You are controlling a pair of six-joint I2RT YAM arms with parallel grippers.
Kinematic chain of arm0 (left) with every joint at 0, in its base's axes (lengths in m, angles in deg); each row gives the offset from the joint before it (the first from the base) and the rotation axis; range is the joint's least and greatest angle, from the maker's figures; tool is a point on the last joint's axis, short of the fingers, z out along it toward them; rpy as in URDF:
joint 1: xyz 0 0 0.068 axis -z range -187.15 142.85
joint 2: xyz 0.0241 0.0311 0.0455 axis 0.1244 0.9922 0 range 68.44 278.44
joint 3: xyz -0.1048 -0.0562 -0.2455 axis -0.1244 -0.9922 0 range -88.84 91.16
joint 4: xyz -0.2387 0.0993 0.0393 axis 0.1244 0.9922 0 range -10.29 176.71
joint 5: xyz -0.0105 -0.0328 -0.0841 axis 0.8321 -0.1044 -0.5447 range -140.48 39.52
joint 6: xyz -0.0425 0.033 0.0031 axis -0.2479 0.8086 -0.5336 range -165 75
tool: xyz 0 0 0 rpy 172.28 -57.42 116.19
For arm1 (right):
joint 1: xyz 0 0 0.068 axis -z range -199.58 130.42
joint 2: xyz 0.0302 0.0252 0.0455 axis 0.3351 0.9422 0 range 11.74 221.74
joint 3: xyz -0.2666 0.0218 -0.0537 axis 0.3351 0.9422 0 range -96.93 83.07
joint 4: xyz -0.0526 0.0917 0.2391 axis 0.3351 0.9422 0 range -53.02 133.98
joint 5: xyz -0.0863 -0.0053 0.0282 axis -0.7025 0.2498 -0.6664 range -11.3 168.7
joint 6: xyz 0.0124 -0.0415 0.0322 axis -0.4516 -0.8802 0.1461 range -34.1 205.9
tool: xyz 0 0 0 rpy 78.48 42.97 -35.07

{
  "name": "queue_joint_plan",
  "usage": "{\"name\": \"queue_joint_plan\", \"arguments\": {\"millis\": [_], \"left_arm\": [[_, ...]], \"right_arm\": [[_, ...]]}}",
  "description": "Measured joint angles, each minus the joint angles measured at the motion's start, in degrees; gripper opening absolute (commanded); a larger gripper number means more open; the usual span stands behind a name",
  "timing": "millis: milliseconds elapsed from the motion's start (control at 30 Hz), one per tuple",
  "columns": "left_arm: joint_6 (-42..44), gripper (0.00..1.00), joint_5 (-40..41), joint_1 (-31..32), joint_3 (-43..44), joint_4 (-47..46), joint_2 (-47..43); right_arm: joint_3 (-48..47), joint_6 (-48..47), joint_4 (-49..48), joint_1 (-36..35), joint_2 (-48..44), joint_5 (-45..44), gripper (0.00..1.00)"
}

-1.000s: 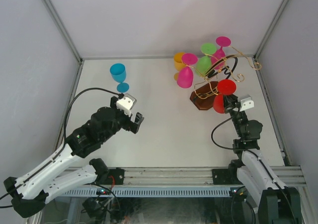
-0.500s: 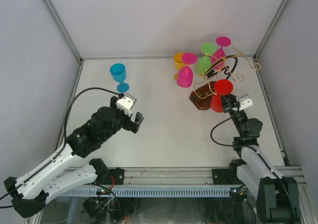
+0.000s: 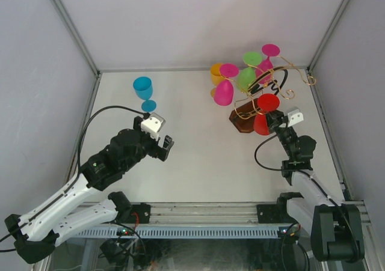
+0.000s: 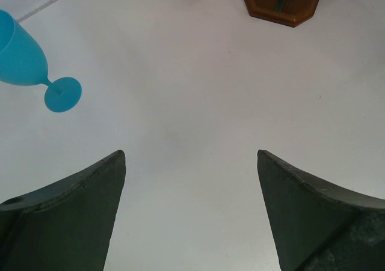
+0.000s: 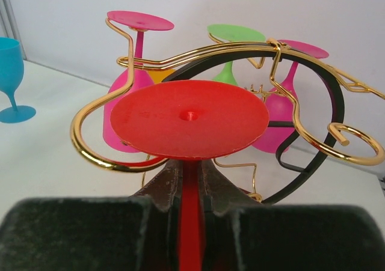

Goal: Place the wine glass upside down on the wine glass rack
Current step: Turn the wine glass upside down at the wine rack.

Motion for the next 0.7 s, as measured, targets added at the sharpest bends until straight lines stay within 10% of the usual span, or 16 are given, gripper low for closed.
{"name": "queue_joint_plan", "arguments": {"millis": [700], "left_arm": [[0.02, 0.93, 0.02, -0.22, 0.00, 0.00, 0.63]], "right_arm": [[-5.18, 5.90, -1.73, 0.00, 8.57, 12.76, 0.00]]}}
